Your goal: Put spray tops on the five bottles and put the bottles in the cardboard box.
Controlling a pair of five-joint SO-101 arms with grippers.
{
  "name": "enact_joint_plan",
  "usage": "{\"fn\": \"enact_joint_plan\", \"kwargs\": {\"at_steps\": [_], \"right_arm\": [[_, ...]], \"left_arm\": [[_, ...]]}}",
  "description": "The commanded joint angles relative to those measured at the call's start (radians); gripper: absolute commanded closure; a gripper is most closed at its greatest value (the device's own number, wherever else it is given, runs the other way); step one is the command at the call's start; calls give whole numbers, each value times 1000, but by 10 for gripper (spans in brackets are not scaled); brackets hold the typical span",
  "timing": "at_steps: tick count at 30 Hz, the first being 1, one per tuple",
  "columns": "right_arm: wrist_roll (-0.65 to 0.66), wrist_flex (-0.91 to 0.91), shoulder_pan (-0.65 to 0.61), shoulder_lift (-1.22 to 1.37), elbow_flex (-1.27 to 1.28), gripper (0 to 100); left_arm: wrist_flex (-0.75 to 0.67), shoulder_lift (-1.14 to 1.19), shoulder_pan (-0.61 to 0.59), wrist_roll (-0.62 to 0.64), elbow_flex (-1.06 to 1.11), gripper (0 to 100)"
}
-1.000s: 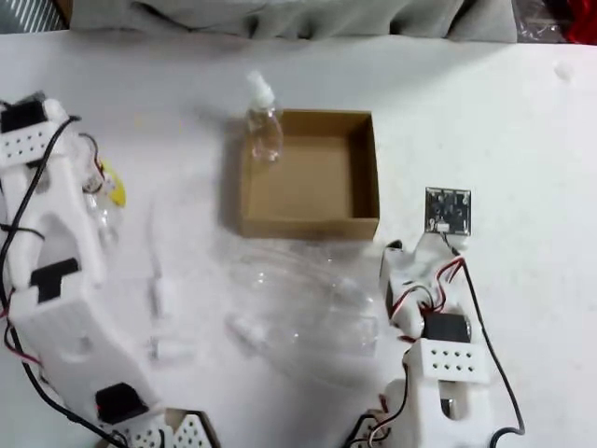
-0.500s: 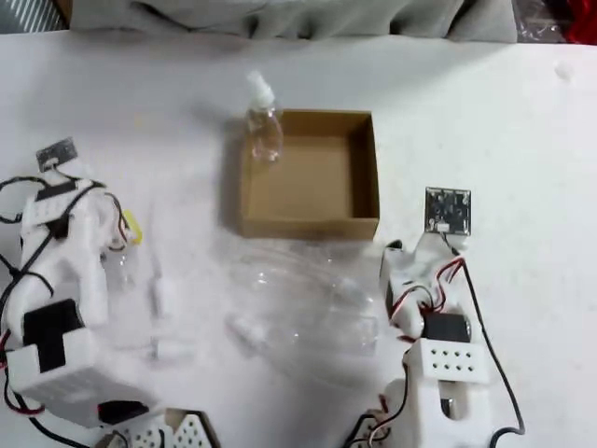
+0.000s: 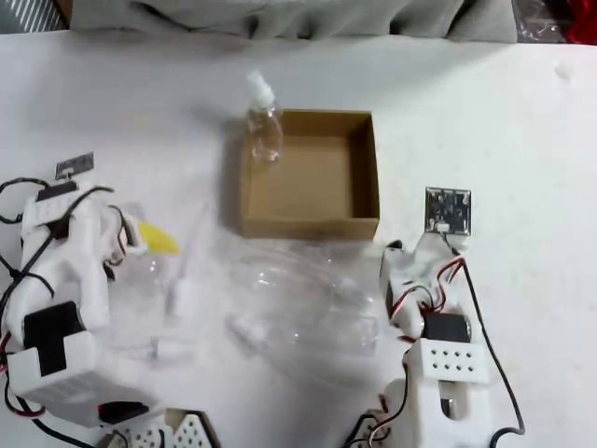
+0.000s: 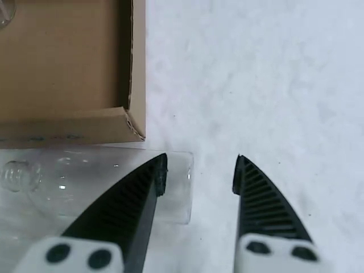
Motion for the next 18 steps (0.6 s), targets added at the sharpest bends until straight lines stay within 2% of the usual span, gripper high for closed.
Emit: {"fn": "enact_joint_plan", "kwargs": {"at_steps": [1, 4, 6, 9, 13, 15, 18], "right_arm": [[14, -22, 1, -12, -3, 844], [57, -22, -1, -12, 0, 844], [78, -22, -1, -12, 0, 844], [83, -22, -1, -12, 0, 844], [86, -22, 1, -12, 0, 844], [87, -22, 1, -12, 0, 844], [87, -22, 1, -12, 0, 844]], "left_arm": [[95, -53, 2, -64, -68, 625], [94, -130, -5, -97, -18, 622], [92, -236, -5, -104, 37, 622], [92, -426, -1, -181, 141, 622], [103, -667, -5, -374, 265, 627], [158, -765, -8, -488, 311, 630], [242, -886, -1, -612, 376, 716]]}}
